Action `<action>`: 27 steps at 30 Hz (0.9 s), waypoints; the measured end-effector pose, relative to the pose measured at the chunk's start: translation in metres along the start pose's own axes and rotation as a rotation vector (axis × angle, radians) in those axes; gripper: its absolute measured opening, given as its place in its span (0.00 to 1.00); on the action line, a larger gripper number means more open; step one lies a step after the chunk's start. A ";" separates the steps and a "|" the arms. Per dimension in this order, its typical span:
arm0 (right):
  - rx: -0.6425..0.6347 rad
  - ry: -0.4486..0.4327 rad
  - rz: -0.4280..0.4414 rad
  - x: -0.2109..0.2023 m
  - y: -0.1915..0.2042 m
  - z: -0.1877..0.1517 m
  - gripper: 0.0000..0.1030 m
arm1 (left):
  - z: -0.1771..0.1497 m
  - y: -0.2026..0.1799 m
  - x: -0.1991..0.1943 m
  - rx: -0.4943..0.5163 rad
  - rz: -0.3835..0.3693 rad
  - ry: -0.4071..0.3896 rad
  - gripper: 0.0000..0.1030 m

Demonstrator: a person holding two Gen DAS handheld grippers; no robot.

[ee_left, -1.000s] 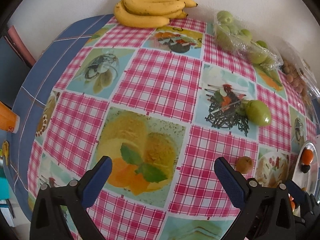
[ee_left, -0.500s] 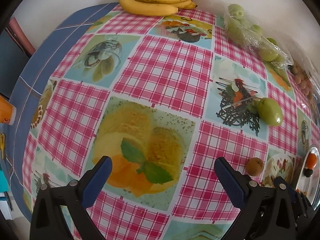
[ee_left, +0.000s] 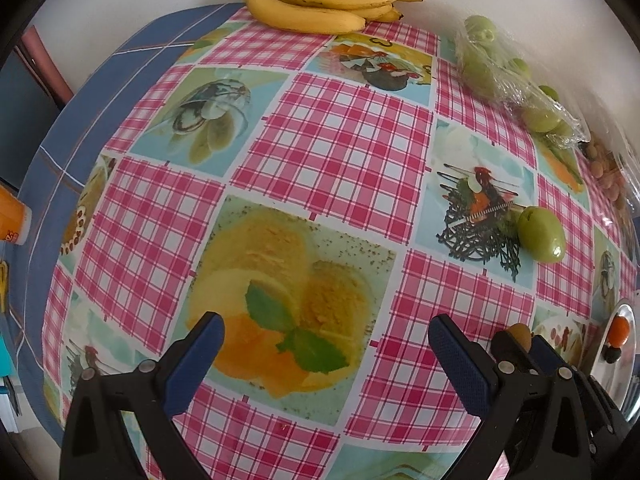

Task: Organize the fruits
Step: 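Grasp the brown kiwi on the tablecloth with the right tool, then grasp the green mango with the left tool while the right tool holds the kiwi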

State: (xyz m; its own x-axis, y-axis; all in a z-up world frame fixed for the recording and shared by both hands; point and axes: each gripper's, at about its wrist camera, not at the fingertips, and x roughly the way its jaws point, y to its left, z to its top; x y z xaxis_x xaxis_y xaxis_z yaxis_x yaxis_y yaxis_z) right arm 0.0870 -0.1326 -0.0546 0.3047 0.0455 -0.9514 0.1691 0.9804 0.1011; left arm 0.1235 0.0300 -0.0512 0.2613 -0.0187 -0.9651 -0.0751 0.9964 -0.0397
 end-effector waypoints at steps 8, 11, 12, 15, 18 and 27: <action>0.011 0.000 0.038 0.003 -0.007 -0.002 0.27 | 0.001 -0.002 -0.002 0.003 -0.005 -0.008 1.00; 0.024 -0.012 0.041 -0.001 -0.012 -0.001 0.27 | 0.002 -0.007 -0.005 0.018 -0.005 -0.020 1.00; 0.033 -0.017 0.042 -0.004 -0.016 -0.001 0.27 | 0.003 -0.009 -0.006 0.025 -0.009 -0.027 1.00; 0.069 -0.029 0.038 -0.008 -0.028 0.003 0.26 | 0.007 -0.018 -0.012 0.046 -0.033 -0.052 1.00; 0.102 -0.049 0.033 -0.015 -0.044 0.005 0.26 | 0.009 -0.028 -0.017 0.076 -0.066 -0.082 1.00; 0.149 -0.078 0.032 -0.026 -0.072 0.014 0.26 | 0.015 -0.049 -0.021 0.139 -0.108 -0.164 1.00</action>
State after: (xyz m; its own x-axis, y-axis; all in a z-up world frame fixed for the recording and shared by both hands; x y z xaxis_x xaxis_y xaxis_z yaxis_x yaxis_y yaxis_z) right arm 0.0804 -0.2073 -0.0329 0.3830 0.0561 -0.9221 0.2936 0.9390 0.1790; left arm 0.1362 -0.0173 -0.0252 0.4145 -0.1236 -0.9016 0.0921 0.9913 -0.0936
